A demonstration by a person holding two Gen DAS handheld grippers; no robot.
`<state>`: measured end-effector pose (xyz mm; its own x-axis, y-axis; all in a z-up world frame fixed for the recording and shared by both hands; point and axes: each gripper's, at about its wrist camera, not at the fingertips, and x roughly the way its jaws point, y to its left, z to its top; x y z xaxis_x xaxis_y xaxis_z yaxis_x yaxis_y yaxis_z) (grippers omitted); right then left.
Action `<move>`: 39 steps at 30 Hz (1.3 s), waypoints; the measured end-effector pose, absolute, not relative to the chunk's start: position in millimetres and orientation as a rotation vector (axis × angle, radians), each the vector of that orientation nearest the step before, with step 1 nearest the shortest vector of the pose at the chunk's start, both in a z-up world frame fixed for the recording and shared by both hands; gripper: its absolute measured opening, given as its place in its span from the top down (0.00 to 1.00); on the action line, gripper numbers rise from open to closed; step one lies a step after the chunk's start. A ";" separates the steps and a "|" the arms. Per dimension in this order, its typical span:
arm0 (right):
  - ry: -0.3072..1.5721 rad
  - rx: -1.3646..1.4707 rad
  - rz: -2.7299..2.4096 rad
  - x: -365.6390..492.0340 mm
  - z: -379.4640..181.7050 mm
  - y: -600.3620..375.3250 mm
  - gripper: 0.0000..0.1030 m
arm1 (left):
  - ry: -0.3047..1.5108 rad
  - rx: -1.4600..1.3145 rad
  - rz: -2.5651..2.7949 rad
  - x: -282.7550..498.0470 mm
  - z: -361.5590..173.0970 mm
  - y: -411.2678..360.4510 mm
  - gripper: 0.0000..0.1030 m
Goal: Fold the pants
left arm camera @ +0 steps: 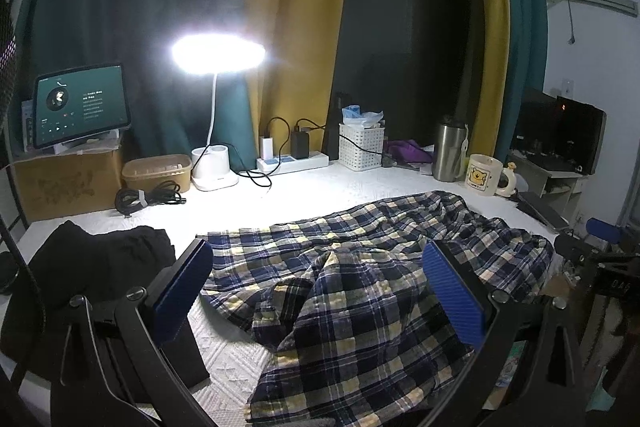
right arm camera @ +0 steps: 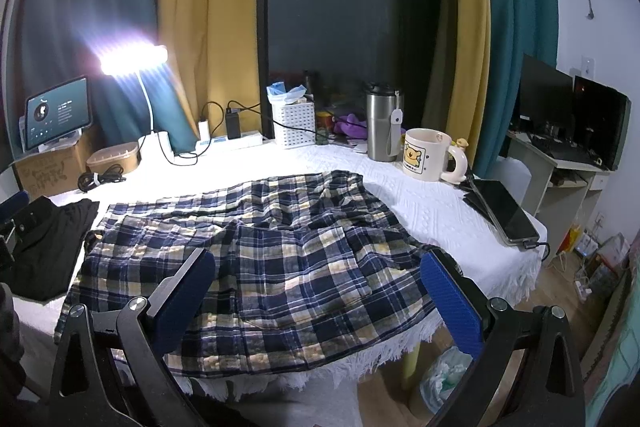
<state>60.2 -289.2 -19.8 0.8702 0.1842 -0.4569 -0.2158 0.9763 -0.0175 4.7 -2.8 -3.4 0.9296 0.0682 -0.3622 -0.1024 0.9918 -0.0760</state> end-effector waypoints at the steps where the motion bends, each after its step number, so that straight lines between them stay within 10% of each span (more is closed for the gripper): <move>1: 0.471 -0.068 0.209 60.1 -19.9 -289.6 0.00 | 0.369 -0.098 0.088 4.6 -3.7 -2.2 0.00; 39: 0.467 -0.070 0.210 56.5 -12.3 -285.5 0.00 | 0.360 -0.087 0.094 2.8 0.9 -3.3 0.00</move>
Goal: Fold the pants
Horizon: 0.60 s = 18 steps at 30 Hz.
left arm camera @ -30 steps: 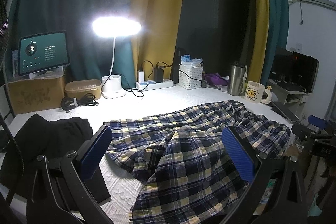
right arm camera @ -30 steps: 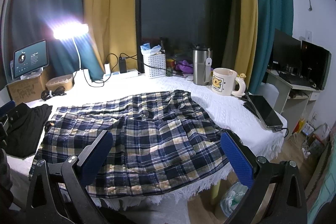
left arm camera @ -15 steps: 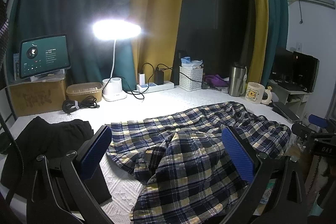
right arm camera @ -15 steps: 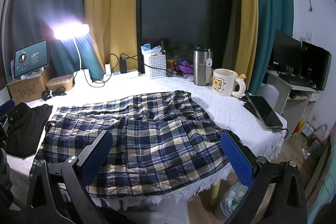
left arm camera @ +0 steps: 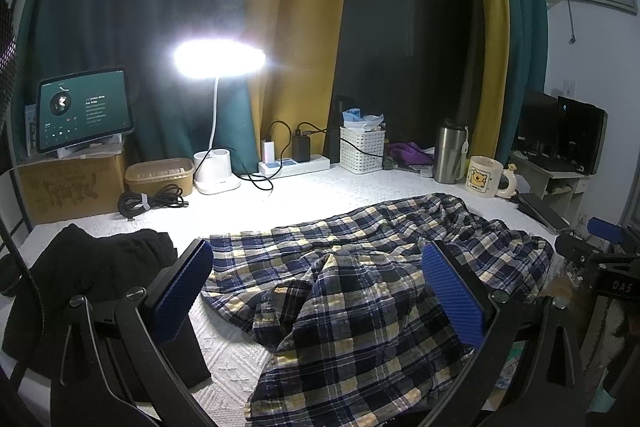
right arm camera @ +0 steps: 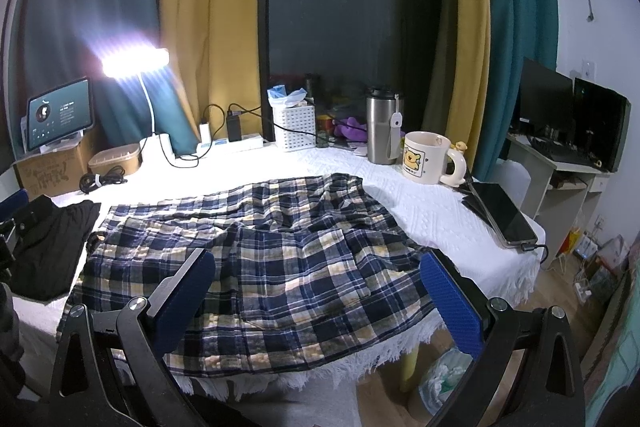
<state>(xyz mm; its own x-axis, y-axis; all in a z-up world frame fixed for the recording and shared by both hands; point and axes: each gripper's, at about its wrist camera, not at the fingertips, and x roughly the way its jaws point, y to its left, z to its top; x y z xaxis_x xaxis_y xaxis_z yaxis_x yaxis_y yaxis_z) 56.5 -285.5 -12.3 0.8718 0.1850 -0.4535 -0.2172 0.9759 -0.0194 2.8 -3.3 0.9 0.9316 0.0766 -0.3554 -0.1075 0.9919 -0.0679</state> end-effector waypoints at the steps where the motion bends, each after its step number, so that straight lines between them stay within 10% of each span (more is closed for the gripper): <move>1: 0.466 -0.072 0.211 56.4 -13.9 -286.8 0.00 | 0.360 -0.088 0.094 2.6 0.8 -3.4 0.00; 18: 0.469 -0.072 0.218 64.0 -17.5 -286.7 0.00 | 0.353 -0.083 0.091 6.3 0.7 -7.4 0.00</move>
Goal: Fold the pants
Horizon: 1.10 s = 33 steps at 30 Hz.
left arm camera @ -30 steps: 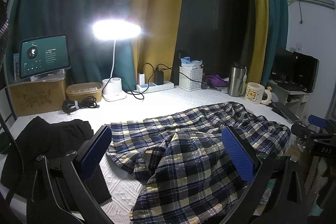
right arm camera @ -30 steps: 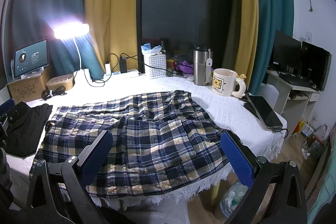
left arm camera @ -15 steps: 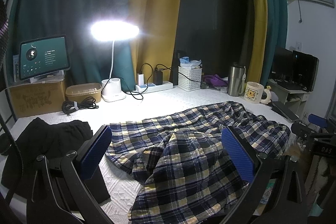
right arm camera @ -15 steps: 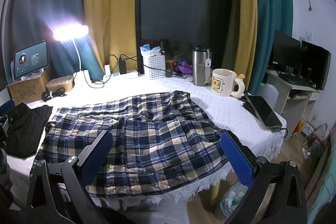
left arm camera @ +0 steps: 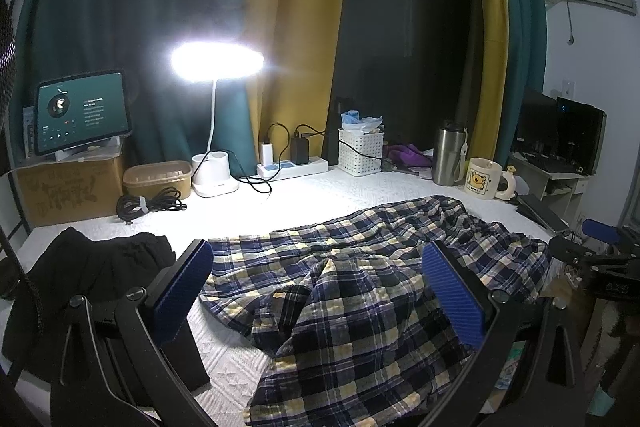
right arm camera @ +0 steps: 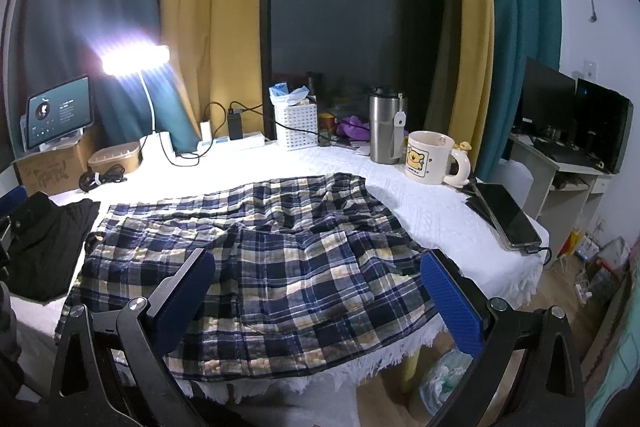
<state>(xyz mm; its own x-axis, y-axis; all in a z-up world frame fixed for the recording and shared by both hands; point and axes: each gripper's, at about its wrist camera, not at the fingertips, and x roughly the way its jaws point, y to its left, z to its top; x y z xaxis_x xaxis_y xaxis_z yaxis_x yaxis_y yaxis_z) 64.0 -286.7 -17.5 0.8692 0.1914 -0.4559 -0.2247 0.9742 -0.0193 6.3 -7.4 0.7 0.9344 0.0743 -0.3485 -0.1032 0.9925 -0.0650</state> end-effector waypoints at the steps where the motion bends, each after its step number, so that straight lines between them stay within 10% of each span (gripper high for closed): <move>1: 0.473 -0.073 0.219 66.9 -18.9 -286.5 0.00 | 0.357 -0.080 0.089 8.6 -0.2 -7.7 0.00; 33: 0.583 -0.074 0.186 197.9 -32.8 -286.0 0.00 | 0.575 -0.117 0.175 114.4 -21.6 32.5 0.00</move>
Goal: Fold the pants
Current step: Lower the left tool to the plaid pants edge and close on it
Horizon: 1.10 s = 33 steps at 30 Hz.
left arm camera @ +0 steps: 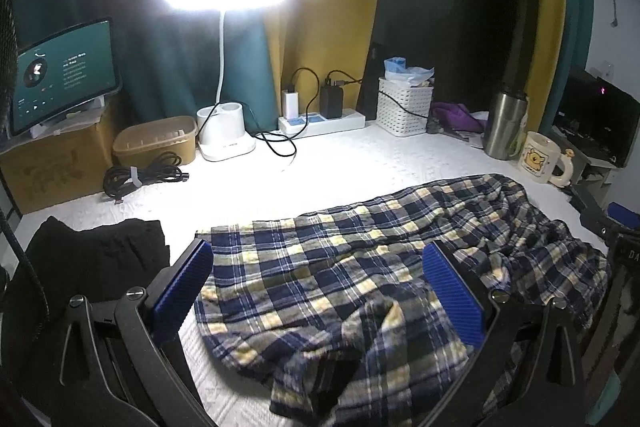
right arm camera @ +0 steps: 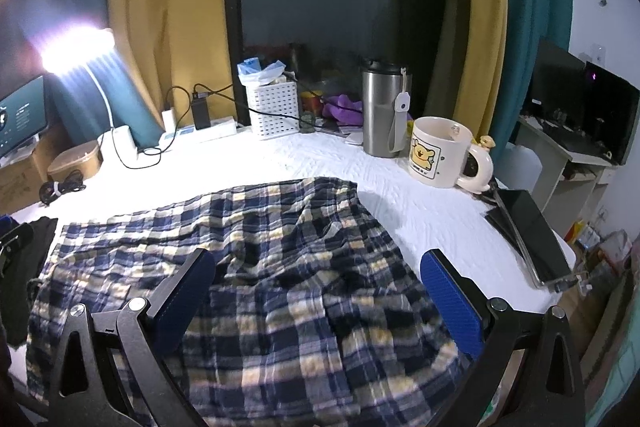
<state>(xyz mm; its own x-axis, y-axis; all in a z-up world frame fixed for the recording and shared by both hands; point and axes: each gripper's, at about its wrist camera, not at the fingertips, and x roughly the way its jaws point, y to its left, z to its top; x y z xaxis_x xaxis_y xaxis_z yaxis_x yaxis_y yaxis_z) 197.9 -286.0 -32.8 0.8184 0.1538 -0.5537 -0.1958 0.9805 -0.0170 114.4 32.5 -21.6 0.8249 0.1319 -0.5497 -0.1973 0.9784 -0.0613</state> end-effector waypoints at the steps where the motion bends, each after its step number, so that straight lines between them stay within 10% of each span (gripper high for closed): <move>1: 0.586 -0.074 0.187 202.6 -33.1 -285.8 0.00 | 0.582 -0.116 0.179 119.0 -22.0 34.1 0.00; 33: 0.679 -0.107 0.195 378.3 -42.7 -304.7 0.00 | 0.894 -0.120 0.282 220.2 -99.2 142.3 0.06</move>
